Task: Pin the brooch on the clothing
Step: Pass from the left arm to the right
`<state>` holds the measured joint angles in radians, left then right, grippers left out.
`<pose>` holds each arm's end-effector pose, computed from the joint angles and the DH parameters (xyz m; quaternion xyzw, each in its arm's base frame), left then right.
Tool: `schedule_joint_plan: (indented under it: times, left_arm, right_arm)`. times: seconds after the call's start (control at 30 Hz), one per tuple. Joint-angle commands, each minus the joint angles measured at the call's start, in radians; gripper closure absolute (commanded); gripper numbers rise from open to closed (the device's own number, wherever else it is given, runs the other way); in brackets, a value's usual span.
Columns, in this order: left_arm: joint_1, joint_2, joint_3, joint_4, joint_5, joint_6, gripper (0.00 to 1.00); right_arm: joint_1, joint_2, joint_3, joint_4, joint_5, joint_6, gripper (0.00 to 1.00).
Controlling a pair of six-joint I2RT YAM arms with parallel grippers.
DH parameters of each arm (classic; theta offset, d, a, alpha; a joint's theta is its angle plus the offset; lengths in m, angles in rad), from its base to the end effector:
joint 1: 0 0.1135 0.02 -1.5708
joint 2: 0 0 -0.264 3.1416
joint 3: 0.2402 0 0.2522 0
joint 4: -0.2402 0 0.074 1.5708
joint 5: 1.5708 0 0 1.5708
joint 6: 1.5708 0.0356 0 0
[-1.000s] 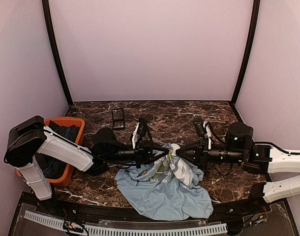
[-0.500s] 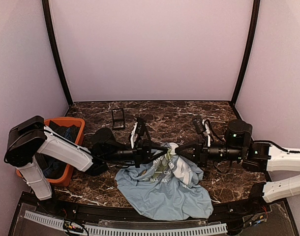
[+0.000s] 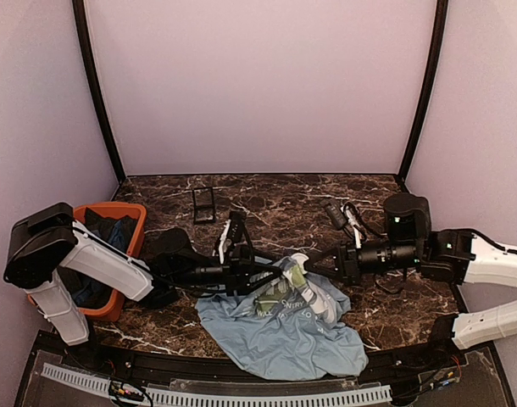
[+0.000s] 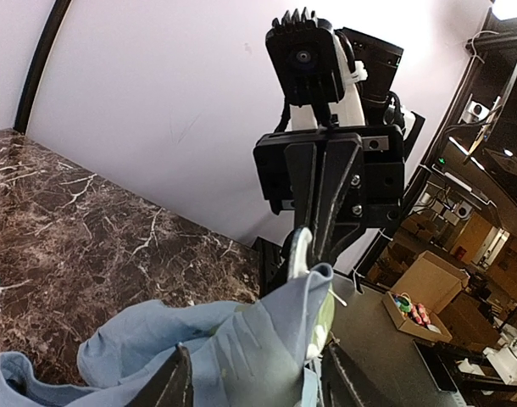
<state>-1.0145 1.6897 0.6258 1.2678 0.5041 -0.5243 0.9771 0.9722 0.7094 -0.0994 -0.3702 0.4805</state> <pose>0.1574 -0.2857 0.2119 0.3360 0.5463 -0.6355 0.4298 0.1144 0.1926 0.2879 -0.3001 0.7583 0.4849 0.3158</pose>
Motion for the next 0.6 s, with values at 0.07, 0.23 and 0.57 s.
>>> schedule_joint_plan:
  times: [0.07,0.23,0.57]
  left_arm:
    - [-0.002,-0.078,-0.021,-0.131,-0.009,0.061,0.48]
    - [-0.007,-0.092,0.042,-0.302,0.019,0.123,0.46]
    - [-0.09,-0.036,0.179,-0.552,0.052,0.262,0.38]
  right_arm:
    - [-0.005,0.01,0.06,-0.253,-0.064,0.037,1.0]
    - [-0.004,0.04,0.106,-0.389,-0.112,0.038,1.0]
    - [-0.004,0.126,0.183,-0.553,-0.196,0.021,1.0]
